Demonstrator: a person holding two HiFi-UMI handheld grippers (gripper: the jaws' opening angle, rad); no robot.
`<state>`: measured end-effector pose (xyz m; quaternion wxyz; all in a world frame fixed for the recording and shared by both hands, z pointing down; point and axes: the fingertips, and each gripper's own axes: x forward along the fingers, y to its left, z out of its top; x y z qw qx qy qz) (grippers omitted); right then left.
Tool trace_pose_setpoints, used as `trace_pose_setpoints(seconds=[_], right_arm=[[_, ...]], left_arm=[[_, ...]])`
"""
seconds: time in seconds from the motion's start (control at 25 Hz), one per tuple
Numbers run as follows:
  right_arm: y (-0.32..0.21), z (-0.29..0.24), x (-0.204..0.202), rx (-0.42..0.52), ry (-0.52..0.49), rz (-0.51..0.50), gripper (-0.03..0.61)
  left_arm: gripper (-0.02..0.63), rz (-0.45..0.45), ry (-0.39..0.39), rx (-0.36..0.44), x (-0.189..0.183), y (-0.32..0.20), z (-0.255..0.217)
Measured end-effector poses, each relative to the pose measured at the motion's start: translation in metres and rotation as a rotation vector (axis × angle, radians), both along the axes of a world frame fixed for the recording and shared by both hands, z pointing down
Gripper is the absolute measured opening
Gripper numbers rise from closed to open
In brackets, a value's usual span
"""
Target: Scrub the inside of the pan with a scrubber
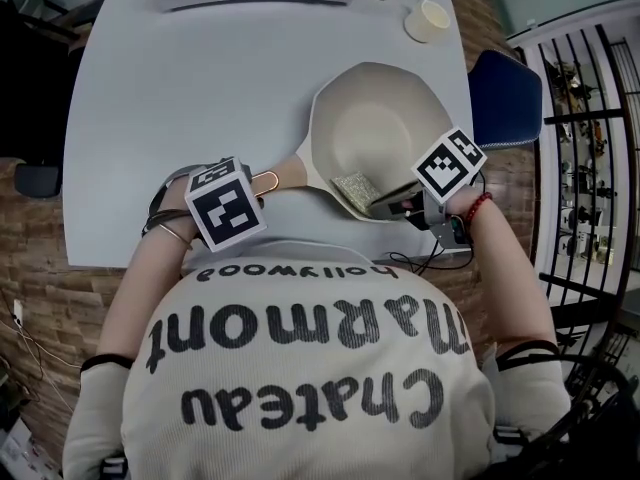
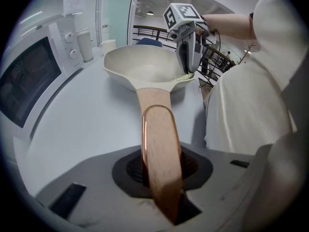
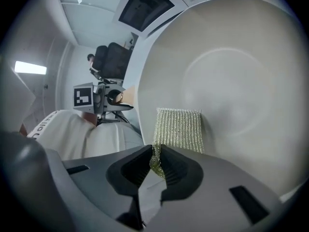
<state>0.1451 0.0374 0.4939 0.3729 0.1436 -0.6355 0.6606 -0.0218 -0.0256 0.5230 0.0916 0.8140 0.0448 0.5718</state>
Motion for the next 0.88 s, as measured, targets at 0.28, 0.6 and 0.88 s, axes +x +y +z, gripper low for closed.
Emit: trace_pose_setpoints(seconds=[0.28, 0.6, 0.88], right_arm=[[0.017, 0.000, 0.047, -0.019, 0.148, -0.084, 0.054], [0.023, 0.001, 0.080, 0.009, 0.287, -0.181, 0.053], [0.003, 0.003, 0.124, 0.073, 0.529, -0.310, 0.053]], left_arm=[[0.110, -0.001, -0.001, -0.002, 0.003, 0.002, -0.001], [0.112, -0.001, 0.000, -0.001, 0.003, 0.005, -0.001], [0.112, 0.000, 0.002, 0.003, 0.003, 0.000, -0.002]])
